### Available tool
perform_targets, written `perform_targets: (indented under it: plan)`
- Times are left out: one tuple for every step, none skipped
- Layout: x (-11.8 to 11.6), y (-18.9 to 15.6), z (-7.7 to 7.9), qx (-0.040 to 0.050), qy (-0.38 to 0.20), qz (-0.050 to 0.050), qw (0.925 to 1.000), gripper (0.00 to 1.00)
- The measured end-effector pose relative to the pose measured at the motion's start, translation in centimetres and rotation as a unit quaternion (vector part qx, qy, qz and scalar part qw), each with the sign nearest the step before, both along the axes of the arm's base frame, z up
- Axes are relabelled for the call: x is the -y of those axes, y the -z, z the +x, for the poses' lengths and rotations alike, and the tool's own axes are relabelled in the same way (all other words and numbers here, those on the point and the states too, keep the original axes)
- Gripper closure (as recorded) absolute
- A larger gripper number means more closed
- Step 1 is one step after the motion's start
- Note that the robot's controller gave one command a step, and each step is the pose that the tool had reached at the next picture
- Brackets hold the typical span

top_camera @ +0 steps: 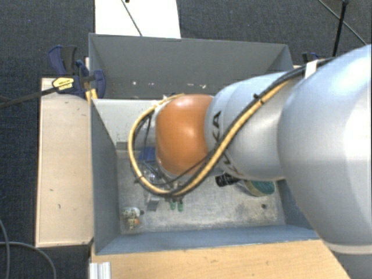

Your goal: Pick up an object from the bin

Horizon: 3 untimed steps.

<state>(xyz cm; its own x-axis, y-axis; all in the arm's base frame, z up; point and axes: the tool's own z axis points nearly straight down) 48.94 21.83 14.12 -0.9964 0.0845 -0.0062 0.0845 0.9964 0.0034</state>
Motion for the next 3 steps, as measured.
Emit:
perform_targets:
  plan:
    - [0.0,0.3,-0.1,-0.0027,0.001,-0.001,1.0000,0.00]
    - [-2.8,7.4,-0.1,-0.0058,0.036,-0.002,0.9993,0.00]
    - [-2.7,6.9,0.2,-0.0021,0.039,-0.001,0.9992,1.00]
